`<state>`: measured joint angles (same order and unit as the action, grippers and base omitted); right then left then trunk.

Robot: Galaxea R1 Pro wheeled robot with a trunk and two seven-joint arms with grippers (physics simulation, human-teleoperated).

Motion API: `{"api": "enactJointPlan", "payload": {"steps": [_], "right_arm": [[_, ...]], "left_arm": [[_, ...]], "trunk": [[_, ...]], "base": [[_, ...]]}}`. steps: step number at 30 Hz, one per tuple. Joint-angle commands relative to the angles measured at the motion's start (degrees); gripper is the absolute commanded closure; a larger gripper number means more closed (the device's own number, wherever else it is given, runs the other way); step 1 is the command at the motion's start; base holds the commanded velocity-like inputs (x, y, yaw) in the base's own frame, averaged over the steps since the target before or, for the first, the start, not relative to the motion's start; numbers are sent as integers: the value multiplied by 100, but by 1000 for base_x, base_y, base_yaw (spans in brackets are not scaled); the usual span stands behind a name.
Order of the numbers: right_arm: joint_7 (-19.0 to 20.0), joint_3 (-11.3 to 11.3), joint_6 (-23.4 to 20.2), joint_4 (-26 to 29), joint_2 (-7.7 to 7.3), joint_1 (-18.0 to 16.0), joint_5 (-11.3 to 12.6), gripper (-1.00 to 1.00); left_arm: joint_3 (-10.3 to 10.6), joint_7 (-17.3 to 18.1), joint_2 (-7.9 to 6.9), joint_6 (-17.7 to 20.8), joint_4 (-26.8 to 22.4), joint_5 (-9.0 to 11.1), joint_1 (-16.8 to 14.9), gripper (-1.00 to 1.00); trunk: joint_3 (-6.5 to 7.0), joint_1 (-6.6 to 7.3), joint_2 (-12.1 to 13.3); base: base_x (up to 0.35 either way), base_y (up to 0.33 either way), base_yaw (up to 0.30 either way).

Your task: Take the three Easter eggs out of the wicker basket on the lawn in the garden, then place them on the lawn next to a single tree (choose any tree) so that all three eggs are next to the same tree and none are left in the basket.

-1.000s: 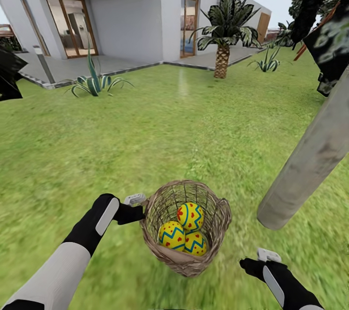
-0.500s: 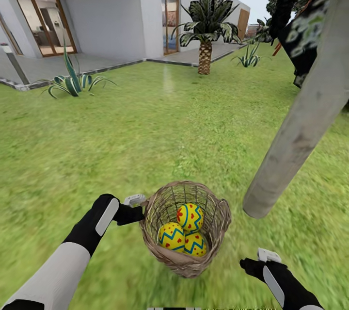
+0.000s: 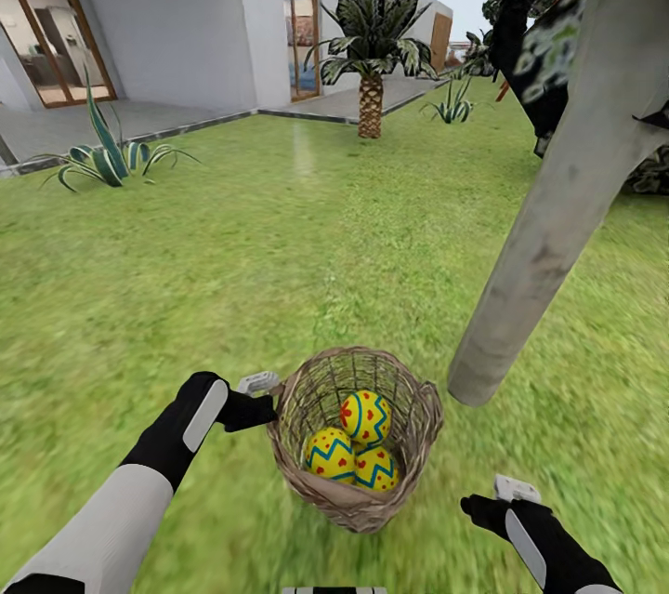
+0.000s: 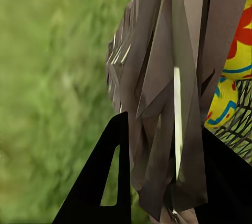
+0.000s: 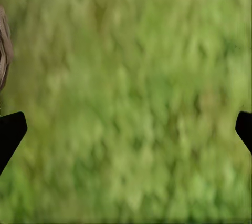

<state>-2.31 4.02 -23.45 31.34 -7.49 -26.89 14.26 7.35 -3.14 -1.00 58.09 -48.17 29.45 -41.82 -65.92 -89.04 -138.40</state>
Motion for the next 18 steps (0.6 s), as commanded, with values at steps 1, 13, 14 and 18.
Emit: {"api": "enactJointPlan", "payload": {"steps": [1,13,14,18], "right_arm": [[-24,3,-28,16,1,0,56,-100],[11,3,-80,101,-77,0,50,-100],[11,3,-80,101,-77,0,47,-100],[847,14,-97,93,-481,0,111,-100]], "left_arm": [[21,-37,-6,9,-8,158,-3,100],[12,-37,-6,9,-5,158,-2,100],[13,-37,-6,9,-4,158,-2,100],[18,-37,-6,9,0,158,-2,100]], "trunk": [[-5,1,-2],[-5,1,-2],[-5,1,-2],[-5,1,-2]], "base": [[0,0,0],[0,0,0],[0,0,0],[0,0,0]]}}
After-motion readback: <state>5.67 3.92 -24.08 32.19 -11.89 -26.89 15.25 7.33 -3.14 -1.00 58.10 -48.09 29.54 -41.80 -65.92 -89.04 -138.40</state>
